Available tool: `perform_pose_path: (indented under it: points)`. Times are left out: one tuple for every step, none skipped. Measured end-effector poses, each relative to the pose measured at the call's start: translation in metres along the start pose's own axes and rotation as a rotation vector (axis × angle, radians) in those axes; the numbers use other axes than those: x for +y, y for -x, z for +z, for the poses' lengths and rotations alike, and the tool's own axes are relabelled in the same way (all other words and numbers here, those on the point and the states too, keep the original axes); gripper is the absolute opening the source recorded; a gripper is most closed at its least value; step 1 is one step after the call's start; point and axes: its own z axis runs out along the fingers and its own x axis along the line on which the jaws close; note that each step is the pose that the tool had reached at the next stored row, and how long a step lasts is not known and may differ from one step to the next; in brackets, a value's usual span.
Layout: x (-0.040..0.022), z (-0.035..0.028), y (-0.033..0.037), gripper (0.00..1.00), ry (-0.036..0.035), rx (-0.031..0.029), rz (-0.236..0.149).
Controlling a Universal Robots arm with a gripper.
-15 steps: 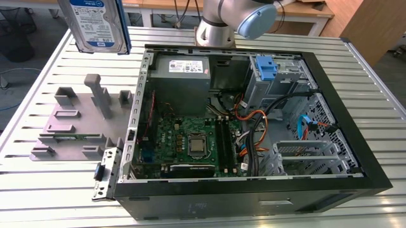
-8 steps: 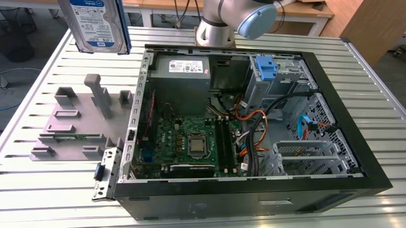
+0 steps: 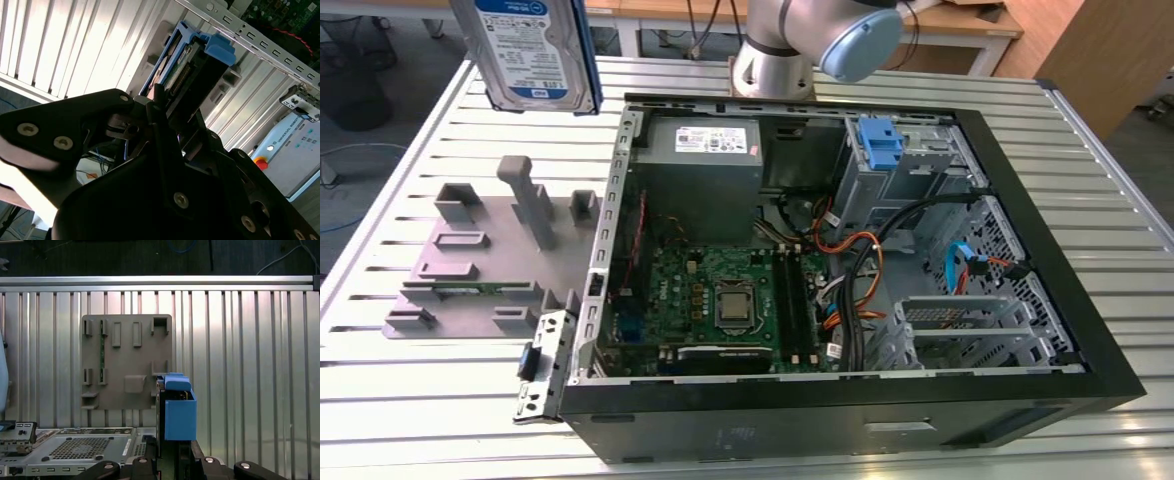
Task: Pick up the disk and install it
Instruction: 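Pick up the disk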
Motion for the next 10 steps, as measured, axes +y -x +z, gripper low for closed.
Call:
perform_pose_path:
  points:
    - [-0.0011,0.0,0.0,0.35,0.0,0.0,0.0]
    - [-0.0022,0.0,0.0,0.35,0.0,0.0,0.0]
    - [-0.0034,0.0,0.0001,0.35,0.0,0.0,0.0]
    - [-0.0044,0.0,0.0001,0.35,0.0,0.0,0.0]
    - [-0.0053,0.0,0.0001,0.35,0.0,0.0,0.0]
    - [-0.0063,0.0,0.0002,0.35,0.0,0.0,0.0]
    - [-0.0074,0.0,0.0002,0.35,0.0,0.0,0.0]
    - [-0.0083,0.0,0.0002,0.35,0.0,0.0,0.0]
    - [-0.0092,-0.0001,0.0003,0.35,0.0,0.0,0.0]
    - [-0.0101,-0.0001,0.0003,0.35,0.0,0.0,0.0]
